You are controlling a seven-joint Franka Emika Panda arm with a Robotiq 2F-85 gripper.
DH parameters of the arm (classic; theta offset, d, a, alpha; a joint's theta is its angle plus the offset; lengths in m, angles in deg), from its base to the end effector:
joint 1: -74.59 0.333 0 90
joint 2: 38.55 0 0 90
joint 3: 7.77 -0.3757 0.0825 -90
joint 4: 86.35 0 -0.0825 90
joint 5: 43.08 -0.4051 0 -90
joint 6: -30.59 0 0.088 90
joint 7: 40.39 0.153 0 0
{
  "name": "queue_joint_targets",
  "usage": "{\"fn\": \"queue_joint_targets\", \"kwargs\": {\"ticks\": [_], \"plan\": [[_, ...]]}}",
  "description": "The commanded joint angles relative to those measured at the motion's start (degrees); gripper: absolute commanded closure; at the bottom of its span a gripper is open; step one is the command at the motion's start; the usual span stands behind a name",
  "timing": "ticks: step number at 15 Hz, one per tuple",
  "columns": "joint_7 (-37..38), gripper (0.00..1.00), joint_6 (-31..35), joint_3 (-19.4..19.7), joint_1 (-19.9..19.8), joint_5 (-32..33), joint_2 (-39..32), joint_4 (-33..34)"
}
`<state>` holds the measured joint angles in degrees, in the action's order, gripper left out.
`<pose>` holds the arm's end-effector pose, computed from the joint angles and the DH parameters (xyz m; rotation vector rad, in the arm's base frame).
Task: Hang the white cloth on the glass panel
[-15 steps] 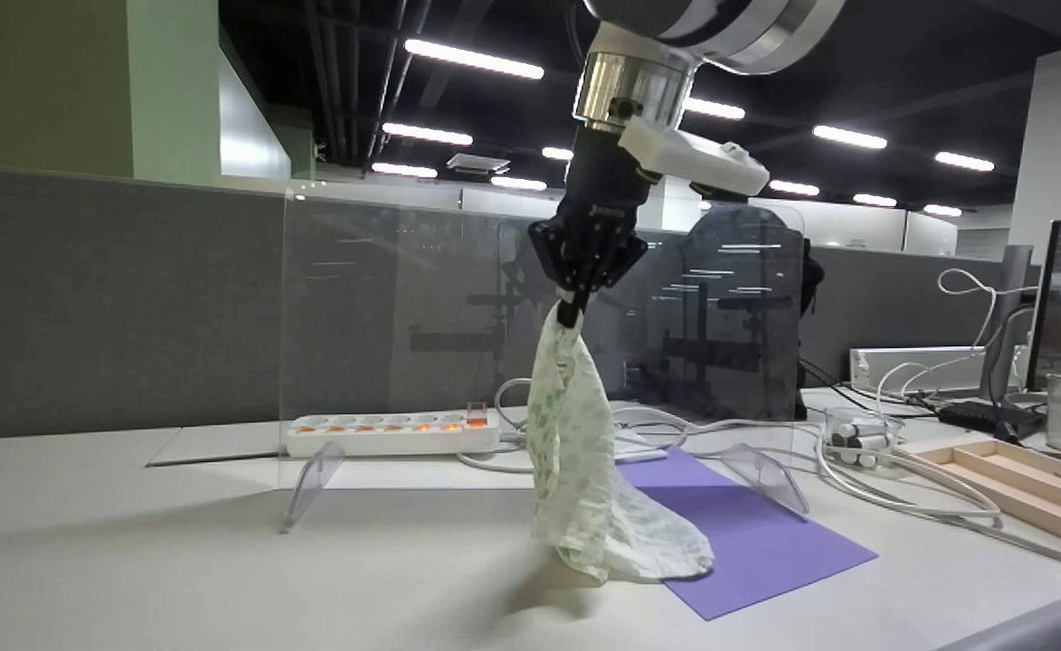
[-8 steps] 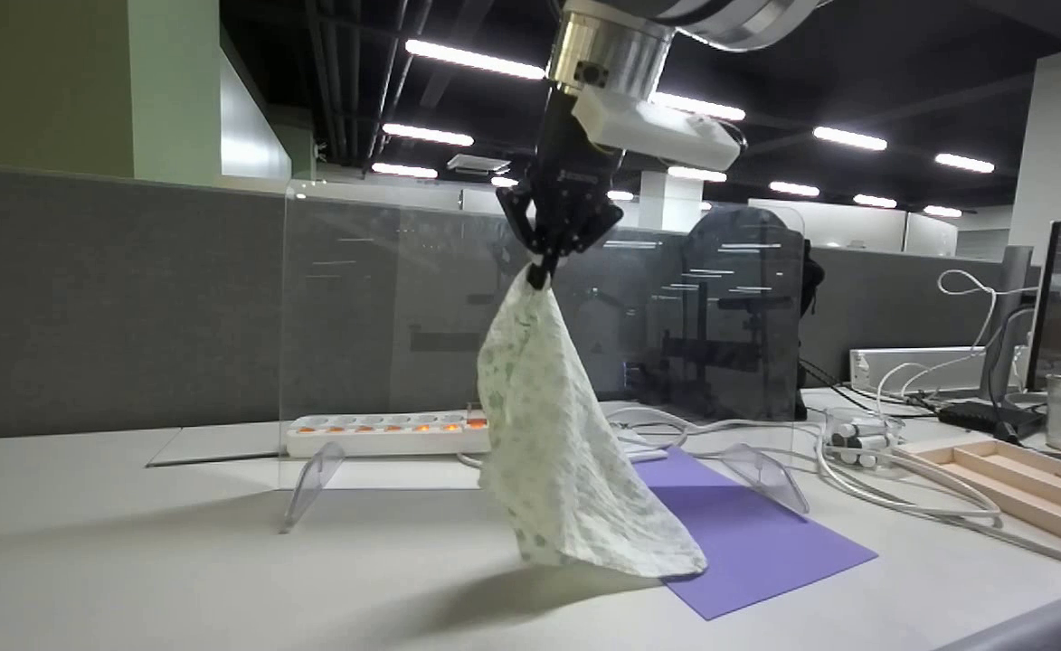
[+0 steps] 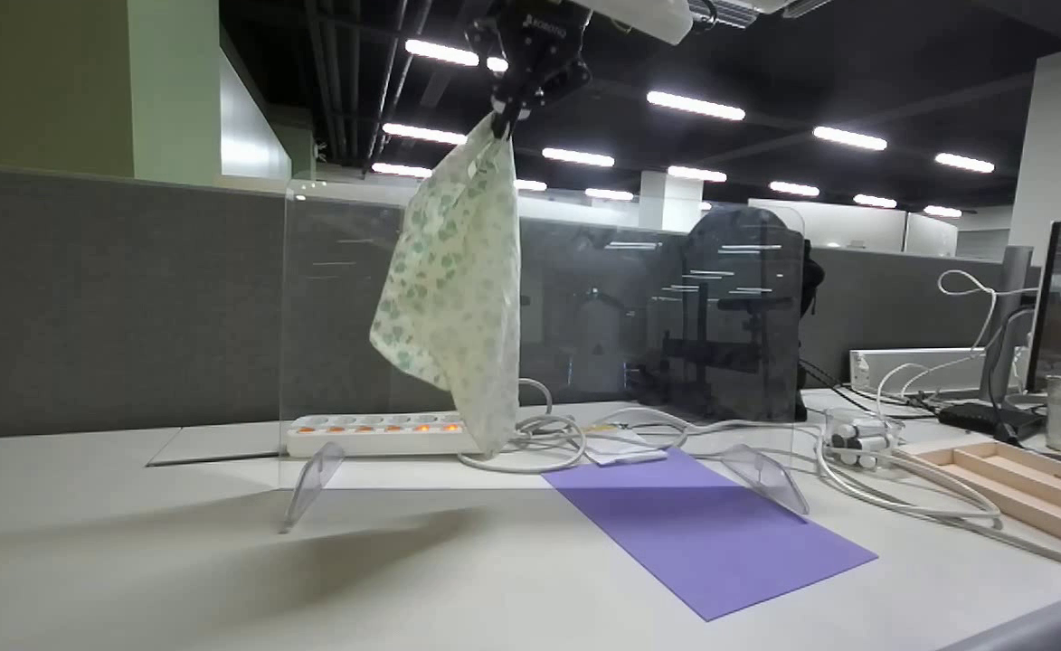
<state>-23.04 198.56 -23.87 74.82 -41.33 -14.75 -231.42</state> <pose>0.4649 0.1484 0.5209 -2.7995 -0.0477 -1.1866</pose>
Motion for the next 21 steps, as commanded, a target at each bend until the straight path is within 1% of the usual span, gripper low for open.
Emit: {"fn": "queue_joint_targets", "kwargs": {"ticks": [1,4,6,10,18,21], "plan": [[7.0,1.0,2.1,-4.4,-7.7,2.5,1.2,5.2],[10.1,1.0,3.9,-8.1,-14.8,3.3,1.6,9.0],[12.7,1.0,3.3,-11.0,-19.8,3.3,2.9,11.7],[16.5,1.0,3.0,-16.6,-29.3,3.1,1.7,15.8],[24.2,1.0,1.3,-30.8,-48.7,3.4,-2.4,19.4],[26.2,1.0,0.6,-35.7,-54.9,3.2,-3.6,20.0]]}}
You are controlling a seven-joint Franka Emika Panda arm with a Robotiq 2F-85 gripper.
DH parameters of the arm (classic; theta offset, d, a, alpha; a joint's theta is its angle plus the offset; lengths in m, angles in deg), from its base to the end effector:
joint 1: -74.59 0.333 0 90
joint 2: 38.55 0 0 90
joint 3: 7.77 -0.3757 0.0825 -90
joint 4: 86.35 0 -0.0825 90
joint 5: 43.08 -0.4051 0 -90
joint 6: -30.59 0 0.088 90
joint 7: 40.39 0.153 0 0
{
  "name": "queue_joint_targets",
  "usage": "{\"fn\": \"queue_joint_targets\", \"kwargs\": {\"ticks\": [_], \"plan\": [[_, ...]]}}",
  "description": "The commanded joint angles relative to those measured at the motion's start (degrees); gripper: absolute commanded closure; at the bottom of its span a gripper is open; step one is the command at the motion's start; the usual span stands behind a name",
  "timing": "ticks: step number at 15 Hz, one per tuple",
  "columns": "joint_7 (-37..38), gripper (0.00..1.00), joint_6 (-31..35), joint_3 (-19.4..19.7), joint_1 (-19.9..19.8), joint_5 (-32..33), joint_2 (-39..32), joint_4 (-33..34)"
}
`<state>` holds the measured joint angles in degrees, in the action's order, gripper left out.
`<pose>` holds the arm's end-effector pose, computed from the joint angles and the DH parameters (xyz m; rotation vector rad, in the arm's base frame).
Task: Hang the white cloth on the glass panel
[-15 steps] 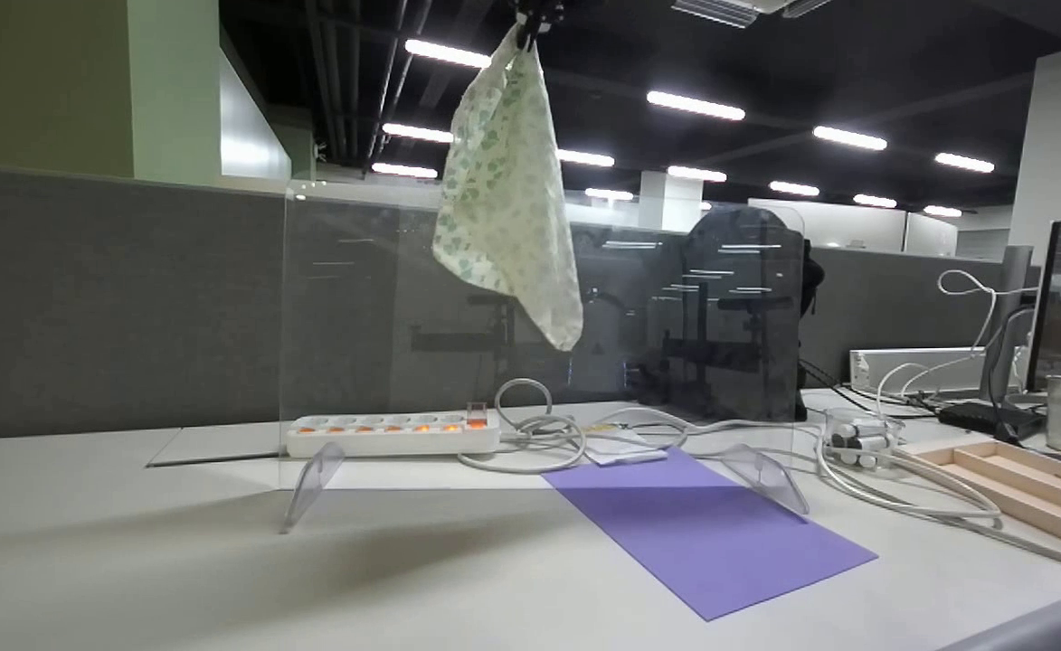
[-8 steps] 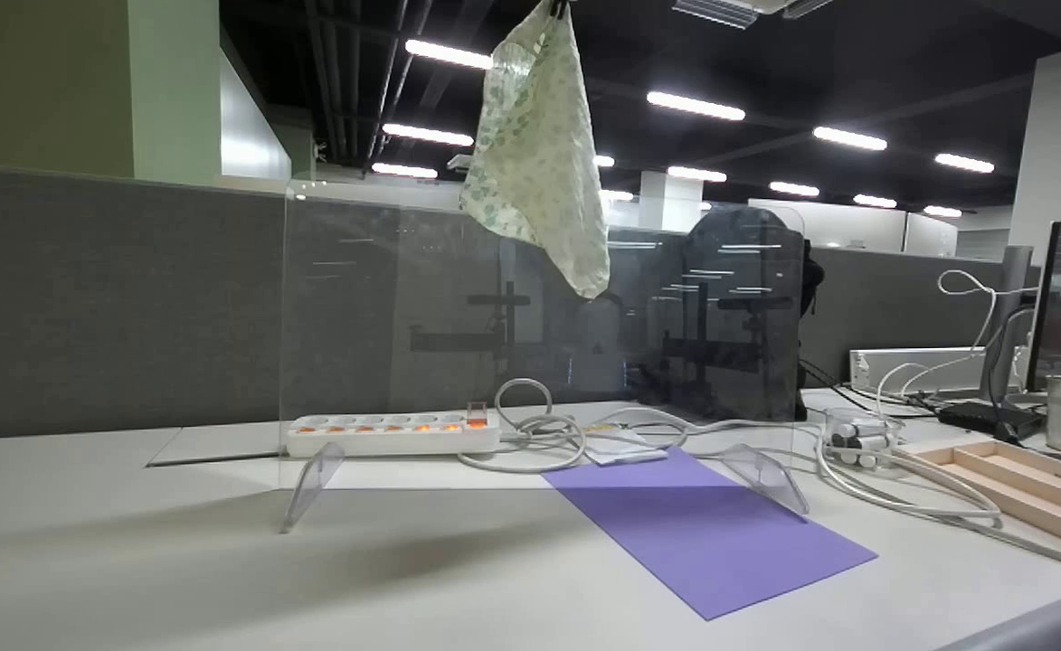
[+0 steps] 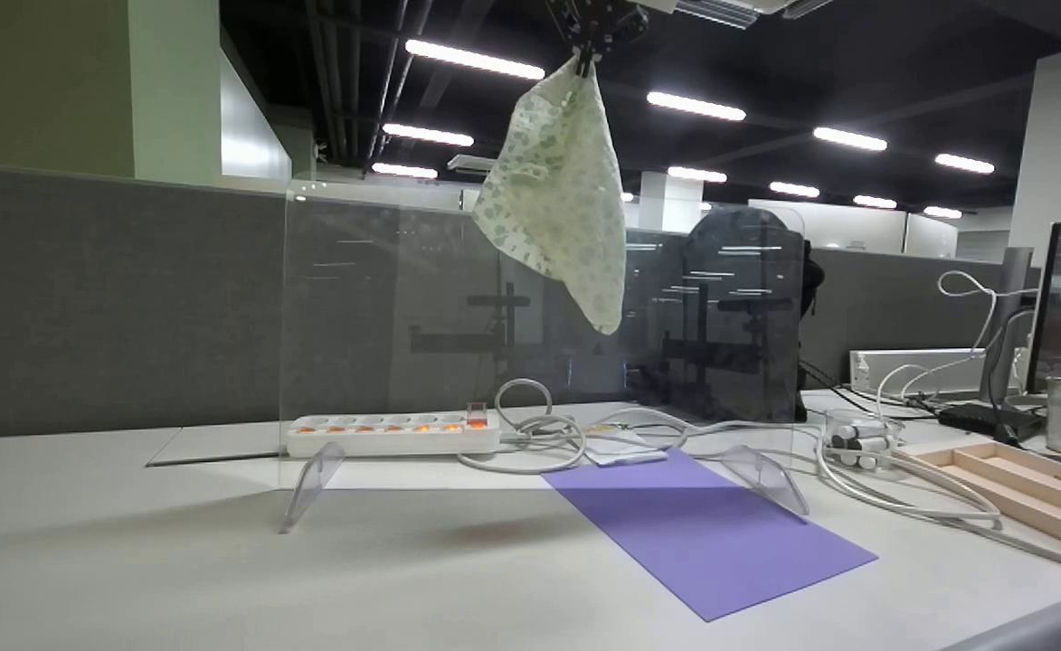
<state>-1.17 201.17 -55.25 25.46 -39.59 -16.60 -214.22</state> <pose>0.5673 0.0481 0.6181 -2.6096 0.7235 -1.5482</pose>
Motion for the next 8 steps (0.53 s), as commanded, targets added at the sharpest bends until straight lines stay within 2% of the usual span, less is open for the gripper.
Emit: {"fn": "queue_joint_targets", "kwargs": {"ticks": [1,7,8], "plan": [[4.8,1.0,-2.3,-5.9,-7.5,1.5,-2.0,3.1],[8.4,1.0,-3.9,-14.8,-19.1,1.3,-2.4,4.8],[9.9,1.0,-4.5,-15.2,-20.4,2.5,-2.7,5.2]]}}
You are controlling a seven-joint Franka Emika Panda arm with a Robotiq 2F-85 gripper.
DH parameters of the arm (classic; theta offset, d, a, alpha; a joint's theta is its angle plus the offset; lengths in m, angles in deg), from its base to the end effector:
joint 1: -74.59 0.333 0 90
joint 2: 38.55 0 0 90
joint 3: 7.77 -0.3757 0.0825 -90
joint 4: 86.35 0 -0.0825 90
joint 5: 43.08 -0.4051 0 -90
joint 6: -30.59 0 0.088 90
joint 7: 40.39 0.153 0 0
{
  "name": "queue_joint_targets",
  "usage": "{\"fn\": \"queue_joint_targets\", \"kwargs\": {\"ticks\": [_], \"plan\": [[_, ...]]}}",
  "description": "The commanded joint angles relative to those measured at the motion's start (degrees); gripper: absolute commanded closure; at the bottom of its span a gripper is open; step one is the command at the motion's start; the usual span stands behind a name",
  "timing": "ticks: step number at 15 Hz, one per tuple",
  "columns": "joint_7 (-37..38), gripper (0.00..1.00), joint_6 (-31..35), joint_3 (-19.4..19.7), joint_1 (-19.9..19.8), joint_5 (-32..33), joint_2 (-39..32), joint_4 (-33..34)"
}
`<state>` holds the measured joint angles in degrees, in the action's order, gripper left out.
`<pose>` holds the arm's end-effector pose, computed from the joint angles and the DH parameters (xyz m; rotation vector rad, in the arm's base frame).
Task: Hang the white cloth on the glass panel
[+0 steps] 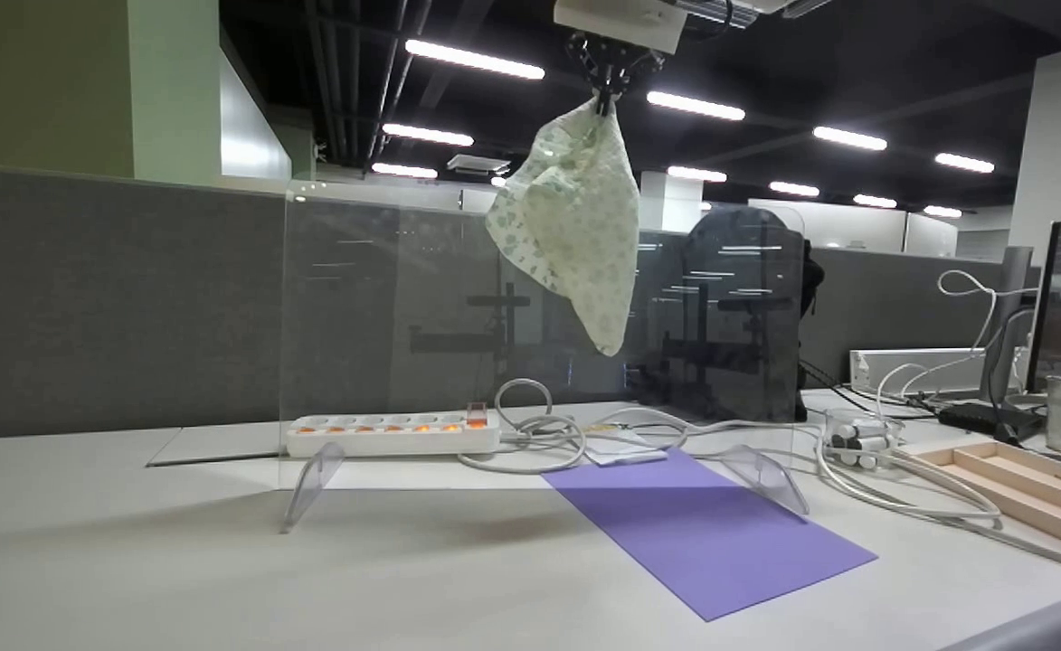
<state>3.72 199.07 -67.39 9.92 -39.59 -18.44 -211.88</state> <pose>0.5955 0.0137 0.5872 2.6152 -0.9245 1.4625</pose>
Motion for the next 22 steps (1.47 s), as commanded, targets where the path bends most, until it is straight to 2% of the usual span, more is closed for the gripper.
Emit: {"fn": "queue_joint_targets", "kwargs": {"ticks": [1,2,7,8,10,13,17,22], "plan": [[5.9,1.0,-2.8,-4.4,-7.1,2.5,-0.5,3.2],[6.5,1.0,-3.5,-5.3,-8.8,2.5,-0.7,3.7],[10.0,1.0,-3.0,-17.8,-23.2,3.5,-0.5,3.7],[6.0,0.98,-2.0,-13.4,-18.6,1.4,-0.1,2.0],[5.9,0.98,-1.9,-16.9,-22.1,0.7,0.2,2.0],[5.9,1.0,-1.7,-17.5,-22.3,0.2,0.3,1.7],[7.0,1.0,-0.3,-22.5,-26.7,-1.2,1.7,2.0],[7.2,1.0,0.8,-30.5,-34.3,-7.6,5.7,3.5]]}}
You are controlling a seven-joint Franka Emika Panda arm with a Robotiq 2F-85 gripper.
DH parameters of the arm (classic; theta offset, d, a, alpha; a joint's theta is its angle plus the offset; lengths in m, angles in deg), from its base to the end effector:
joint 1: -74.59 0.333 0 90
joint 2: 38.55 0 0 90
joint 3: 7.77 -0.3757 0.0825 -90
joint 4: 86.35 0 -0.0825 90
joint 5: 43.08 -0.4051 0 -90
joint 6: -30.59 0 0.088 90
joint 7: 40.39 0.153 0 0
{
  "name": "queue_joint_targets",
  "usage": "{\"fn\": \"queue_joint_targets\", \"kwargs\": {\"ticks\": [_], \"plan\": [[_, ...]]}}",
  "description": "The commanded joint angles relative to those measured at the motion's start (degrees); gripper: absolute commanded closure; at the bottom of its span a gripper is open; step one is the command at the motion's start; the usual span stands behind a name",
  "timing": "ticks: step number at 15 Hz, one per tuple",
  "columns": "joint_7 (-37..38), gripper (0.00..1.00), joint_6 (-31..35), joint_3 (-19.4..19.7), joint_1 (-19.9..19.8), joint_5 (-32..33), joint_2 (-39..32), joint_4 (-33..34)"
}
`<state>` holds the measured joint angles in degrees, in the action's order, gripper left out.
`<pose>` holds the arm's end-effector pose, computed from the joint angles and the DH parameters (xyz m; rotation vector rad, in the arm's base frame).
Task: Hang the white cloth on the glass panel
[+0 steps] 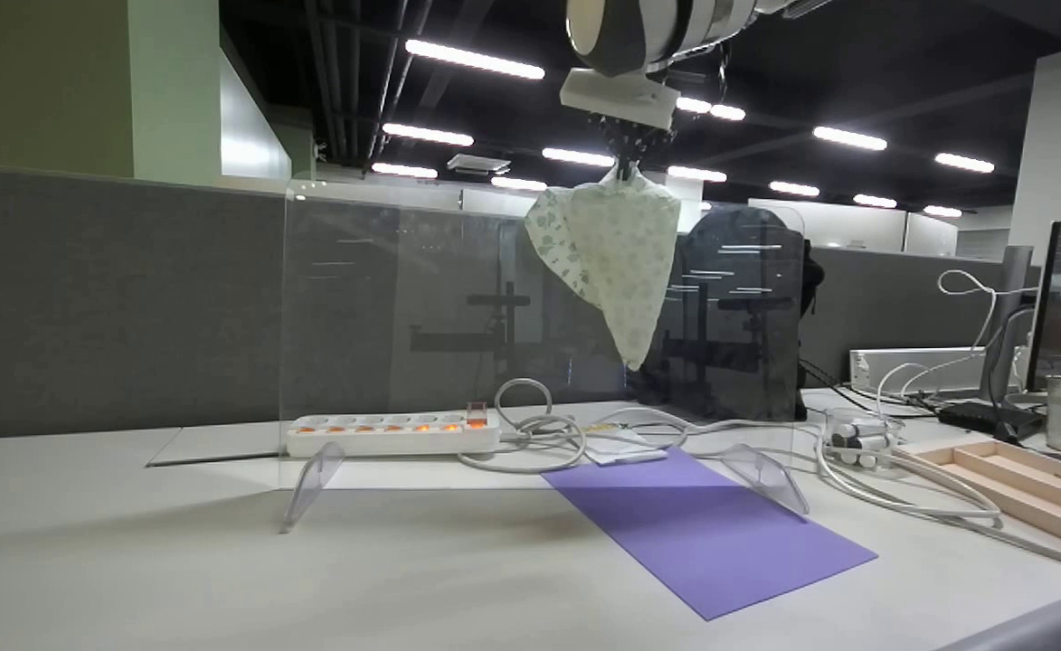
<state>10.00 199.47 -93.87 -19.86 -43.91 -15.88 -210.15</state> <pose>0.6341 -0.0232 0.5098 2.5330 -1.1797 1.3199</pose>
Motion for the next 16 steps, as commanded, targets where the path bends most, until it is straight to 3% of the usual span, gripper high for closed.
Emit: {"fn": "queue_joint_targets", "kwargs": {"ticks": [1,5,6,7,9,16], "plan": [[0.9,1.0,0.5,-5.5,-5.9,-4.7,4.1,2.2],[0.7,1.0,-0.2,-10.0,-10.4,-9.8,7.5,4.6],[0.5,0.73,-0.6,-10.7,-11.0,-10.8,8.0,5.2],[0.3,0.72,-0.7,-11.0,-11.2,-11.8,8.1,5.8],[0.4,0.6,-0.6,-11.1,-11.5,-13.4,9.1,6.8],[-0.4,0.11,-1.4,-10.0,-10.5,-15.7,9.5,9.5]]}}
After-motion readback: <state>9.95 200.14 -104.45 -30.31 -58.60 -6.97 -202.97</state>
